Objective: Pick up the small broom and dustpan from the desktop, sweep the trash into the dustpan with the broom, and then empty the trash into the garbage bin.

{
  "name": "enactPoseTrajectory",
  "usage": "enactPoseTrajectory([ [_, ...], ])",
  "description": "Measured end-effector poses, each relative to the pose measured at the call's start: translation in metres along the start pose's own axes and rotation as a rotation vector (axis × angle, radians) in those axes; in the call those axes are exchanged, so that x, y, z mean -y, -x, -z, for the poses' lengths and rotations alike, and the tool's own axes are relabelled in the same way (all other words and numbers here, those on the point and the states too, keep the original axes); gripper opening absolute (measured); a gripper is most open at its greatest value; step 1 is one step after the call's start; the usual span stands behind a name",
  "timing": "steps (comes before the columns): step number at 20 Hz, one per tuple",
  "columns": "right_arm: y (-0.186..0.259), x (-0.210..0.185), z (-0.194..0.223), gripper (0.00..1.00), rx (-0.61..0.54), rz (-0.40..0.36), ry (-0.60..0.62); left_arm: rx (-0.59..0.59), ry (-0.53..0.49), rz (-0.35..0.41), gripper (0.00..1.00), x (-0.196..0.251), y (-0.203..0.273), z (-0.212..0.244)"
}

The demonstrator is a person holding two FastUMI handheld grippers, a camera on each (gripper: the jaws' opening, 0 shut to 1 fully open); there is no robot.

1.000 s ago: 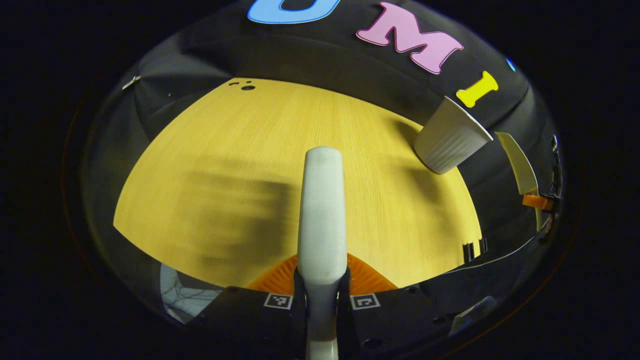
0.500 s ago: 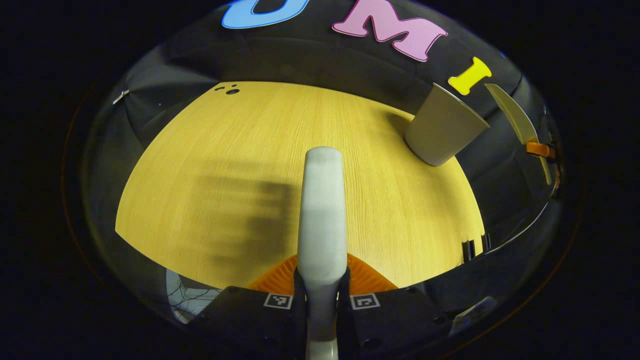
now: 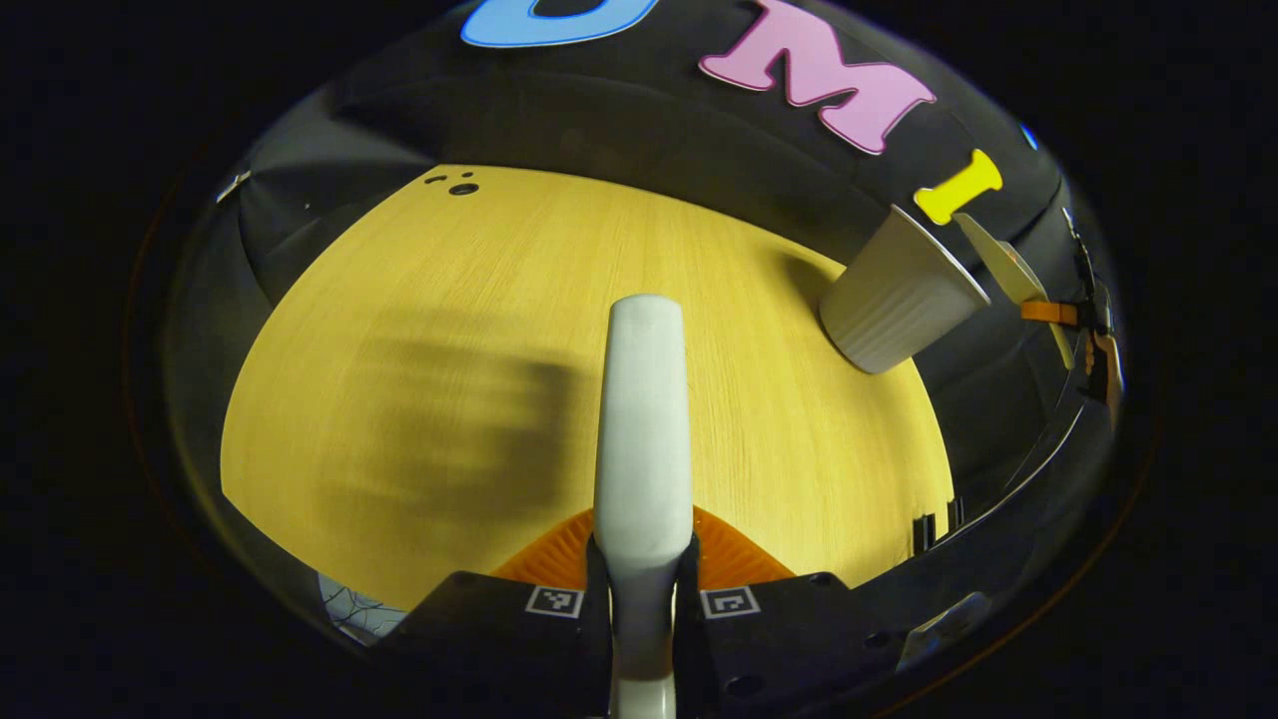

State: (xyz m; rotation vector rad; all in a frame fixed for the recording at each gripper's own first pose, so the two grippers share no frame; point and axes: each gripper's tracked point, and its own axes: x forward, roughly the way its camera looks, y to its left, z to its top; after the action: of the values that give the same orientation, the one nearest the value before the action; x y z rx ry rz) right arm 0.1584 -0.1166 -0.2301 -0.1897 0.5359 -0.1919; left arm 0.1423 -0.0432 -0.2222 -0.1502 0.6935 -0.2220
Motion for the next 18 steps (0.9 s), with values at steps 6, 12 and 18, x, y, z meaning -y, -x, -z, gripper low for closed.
enactPoseTrajectory([
  [6,0.011,0.003,-0.010,0.35,-0.025,0.180,0.151,-0.011,0.126,0.006,0.28,-0.042,-0.016,-0.013],
  [12,0.016,0.012,-0.018,0.35,-0.035,0.282,0.357,0.003,0.124,-0.010,0.28,-0.063,-0.024,-0.032],
  [18,0.024,0.015,-0.021,0.35,-0.063,0.388,0.562,-0.012,0.149,0.000,0.28,-0.069,-0.032,-0.028],
])
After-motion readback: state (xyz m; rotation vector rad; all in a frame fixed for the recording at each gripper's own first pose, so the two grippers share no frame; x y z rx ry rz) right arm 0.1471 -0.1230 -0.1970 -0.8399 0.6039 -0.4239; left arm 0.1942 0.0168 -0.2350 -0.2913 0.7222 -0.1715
